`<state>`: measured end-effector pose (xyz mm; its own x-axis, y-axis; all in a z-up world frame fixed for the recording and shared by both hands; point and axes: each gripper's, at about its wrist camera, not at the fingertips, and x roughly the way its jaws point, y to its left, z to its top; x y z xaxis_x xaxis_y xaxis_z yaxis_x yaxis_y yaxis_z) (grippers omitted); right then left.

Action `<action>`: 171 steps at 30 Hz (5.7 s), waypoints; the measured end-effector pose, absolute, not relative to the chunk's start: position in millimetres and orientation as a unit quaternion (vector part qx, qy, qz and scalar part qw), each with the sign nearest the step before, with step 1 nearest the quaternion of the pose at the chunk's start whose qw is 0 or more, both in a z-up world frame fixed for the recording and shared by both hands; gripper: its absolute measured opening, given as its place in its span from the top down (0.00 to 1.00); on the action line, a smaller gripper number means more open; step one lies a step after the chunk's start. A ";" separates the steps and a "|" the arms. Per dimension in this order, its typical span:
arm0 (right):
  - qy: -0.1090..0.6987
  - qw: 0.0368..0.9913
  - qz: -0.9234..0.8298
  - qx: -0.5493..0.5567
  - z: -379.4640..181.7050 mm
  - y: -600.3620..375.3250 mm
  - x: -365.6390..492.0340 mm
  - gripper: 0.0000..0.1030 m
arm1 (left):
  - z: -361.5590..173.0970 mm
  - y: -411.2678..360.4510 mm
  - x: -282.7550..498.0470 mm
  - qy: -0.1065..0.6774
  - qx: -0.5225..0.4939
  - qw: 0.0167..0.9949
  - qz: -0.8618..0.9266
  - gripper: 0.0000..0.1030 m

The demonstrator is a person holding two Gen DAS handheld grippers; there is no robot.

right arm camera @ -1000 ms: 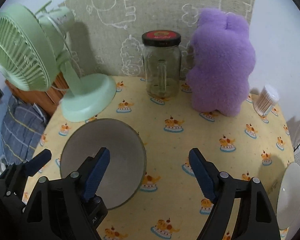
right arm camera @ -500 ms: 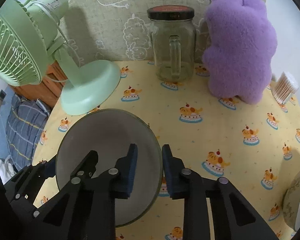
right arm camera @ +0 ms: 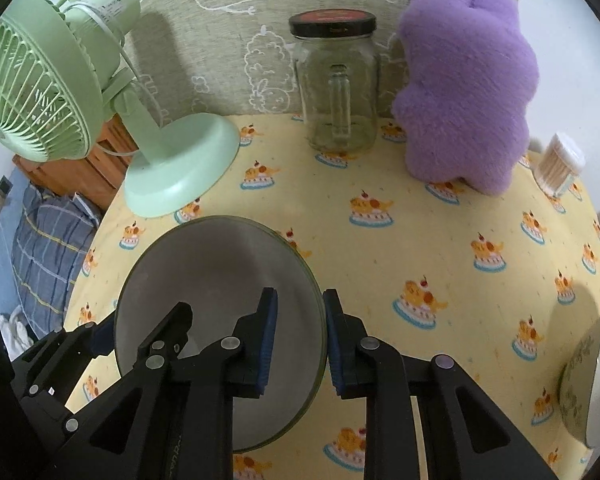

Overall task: Organize plates and bowls
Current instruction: 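Lift the grey bowl with both grippers and carry it toward the plate stack, then lower the grey bowl onto the tablecloth beside the plates and open both grippers, then move both grippers to the next grey bowl and grasp its rim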

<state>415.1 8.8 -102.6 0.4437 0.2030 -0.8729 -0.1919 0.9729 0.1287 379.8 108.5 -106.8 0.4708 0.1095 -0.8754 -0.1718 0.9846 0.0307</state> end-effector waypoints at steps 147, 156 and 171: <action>0.450 0.892 0.031 0.018 16.0 -195.3 229.6 0.14 | 1.4 -88.2 215.1 0.444 -0.019 0.896 -0.017 0.11; 0.427 0.902 0.047 0.027 1.2 -245.2 268.2 0.14 | -8.1 -137.4 252.3 0.428 0.009 0.904 -0.010 0.11; 0.470 0.882 -0.013 0.004 -50.8 -285.2 341.6 0.19 | -69.0 -176.8 325.7 0.476 -0.029 0.879 -0.011 0.22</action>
